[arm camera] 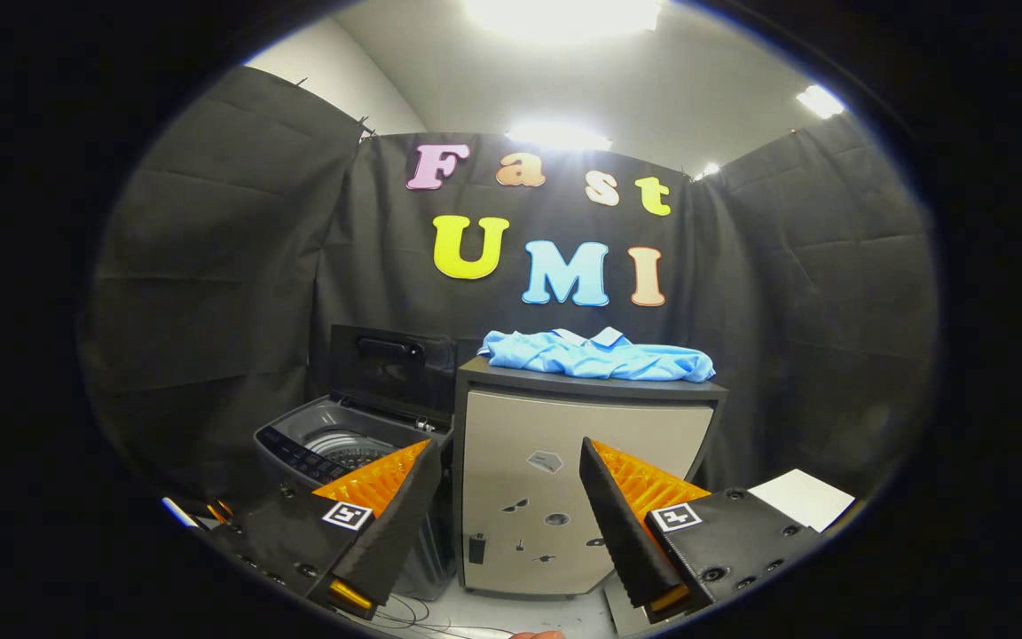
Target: Put the clothes into the washing machine and then close the washing machine lid.
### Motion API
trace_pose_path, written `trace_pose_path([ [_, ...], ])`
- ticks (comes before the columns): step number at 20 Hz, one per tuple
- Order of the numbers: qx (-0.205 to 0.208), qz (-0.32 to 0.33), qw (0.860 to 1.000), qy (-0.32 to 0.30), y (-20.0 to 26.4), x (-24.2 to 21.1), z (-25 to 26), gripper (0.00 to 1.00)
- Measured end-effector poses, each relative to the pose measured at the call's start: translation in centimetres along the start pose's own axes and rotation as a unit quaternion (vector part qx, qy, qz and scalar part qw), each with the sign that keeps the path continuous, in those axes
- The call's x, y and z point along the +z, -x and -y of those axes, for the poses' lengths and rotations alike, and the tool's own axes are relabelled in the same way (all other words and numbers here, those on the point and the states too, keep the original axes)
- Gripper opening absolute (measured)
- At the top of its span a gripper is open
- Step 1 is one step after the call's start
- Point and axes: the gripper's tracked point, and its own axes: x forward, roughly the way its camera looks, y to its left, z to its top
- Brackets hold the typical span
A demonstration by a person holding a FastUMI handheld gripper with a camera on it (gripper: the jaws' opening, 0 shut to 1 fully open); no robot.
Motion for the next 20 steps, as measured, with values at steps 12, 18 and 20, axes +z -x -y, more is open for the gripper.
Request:
trace_pose_path([
  [12,-0.019,0.028,0.999,-0.017,-4.0,7.5,2.6,0.98],
  [18,-0.024,0.02,0.998,-0.057,-8.4,11.5,7.1,0.98],
  [20,-0.029,-0.014,0.998,-0.053,-10.7,11.1,9.0,0.98],
])
